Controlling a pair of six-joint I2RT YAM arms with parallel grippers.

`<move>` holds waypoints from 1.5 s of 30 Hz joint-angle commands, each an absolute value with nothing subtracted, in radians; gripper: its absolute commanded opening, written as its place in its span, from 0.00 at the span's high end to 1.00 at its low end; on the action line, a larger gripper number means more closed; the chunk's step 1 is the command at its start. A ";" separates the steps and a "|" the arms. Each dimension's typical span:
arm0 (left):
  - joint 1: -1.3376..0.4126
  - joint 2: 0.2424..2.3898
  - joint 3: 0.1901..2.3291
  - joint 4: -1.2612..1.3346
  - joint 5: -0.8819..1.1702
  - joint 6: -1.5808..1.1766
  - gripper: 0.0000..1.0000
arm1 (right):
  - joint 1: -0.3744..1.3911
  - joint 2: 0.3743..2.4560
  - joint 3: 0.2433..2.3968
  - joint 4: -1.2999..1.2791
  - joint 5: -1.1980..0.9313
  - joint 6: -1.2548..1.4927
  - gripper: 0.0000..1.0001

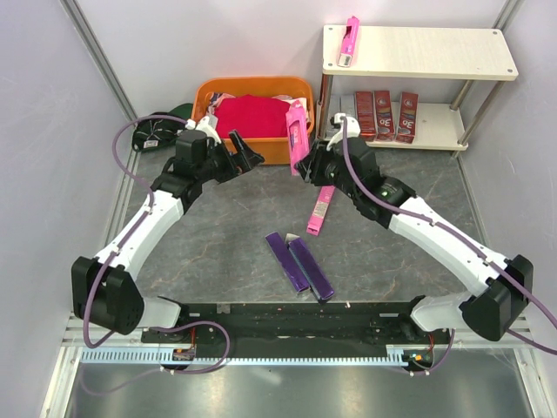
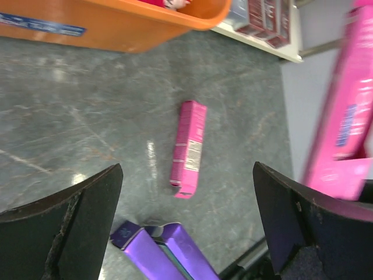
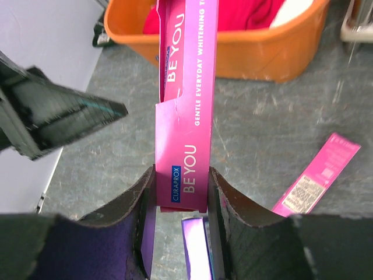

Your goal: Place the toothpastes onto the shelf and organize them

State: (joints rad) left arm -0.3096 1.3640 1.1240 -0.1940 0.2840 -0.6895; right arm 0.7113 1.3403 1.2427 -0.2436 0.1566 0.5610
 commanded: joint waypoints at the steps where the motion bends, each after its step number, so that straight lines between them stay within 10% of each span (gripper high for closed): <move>1: -0.311 1.319 1.184 -0.275 0.143 -0.574 0.00 | 0.686 1.308 1.368 -0.230 0.170 0.509 0.84; 45: -0.330 1.443 1.209 -0.290 0.221 -0.543 0.00 | 0.144 1.989 2.388 -0.414 0.003 0.471 0.82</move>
State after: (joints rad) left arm -0.3229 1.4391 1.1664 -0.3054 0.1993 -0.5812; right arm 0.1661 1.9678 2.3123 -0.4427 0.0147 0.4507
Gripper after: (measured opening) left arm 0.996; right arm 0.422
